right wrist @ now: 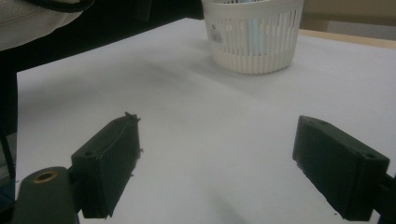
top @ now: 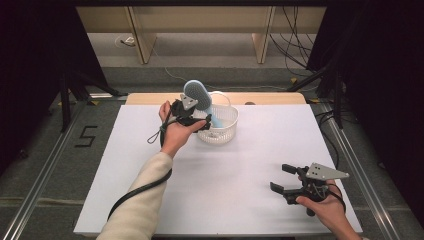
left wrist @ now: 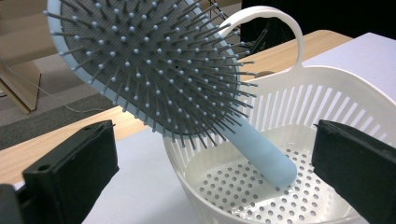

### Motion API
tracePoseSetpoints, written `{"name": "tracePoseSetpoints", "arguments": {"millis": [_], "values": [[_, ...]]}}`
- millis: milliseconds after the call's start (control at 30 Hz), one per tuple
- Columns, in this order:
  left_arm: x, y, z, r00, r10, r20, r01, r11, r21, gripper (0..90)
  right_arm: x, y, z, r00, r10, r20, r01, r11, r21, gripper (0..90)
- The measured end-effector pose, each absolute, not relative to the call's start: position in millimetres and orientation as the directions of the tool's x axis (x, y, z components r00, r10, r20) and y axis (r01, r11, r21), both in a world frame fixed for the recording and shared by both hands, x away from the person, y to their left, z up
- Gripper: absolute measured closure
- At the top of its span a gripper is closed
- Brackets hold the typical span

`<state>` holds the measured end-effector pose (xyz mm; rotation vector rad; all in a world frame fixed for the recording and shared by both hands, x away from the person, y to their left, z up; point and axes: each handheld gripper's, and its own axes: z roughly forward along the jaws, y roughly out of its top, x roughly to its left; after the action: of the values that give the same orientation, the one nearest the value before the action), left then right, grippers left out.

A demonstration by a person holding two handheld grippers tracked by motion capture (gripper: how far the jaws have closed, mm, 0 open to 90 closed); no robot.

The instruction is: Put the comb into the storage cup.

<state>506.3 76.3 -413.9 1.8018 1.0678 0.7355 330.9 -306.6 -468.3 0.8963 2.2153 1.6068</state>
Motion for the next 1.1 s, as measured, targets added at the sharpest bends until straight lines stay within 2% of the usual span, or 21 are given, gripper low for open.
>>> {"name": "tracePoseSetpoints", "arguments": {"millis": [867,1100], "values": [[472.5,92.8,-402.5,0.484,0.873,0.063,0.323,-0.245,0.914,0.0,330.8,-306.5,-468.1,-0.774,0.618,0.141,0.325,0.197,0.925,15.9],[462.0,99.8,-407.1,0.495,0.868,0.042,0.339,-0.237,0.910,0.0,330.6,-306.3,-468.1,-0.773,0.619,0.139,0.325,0.198,0.925,15.9]]}}
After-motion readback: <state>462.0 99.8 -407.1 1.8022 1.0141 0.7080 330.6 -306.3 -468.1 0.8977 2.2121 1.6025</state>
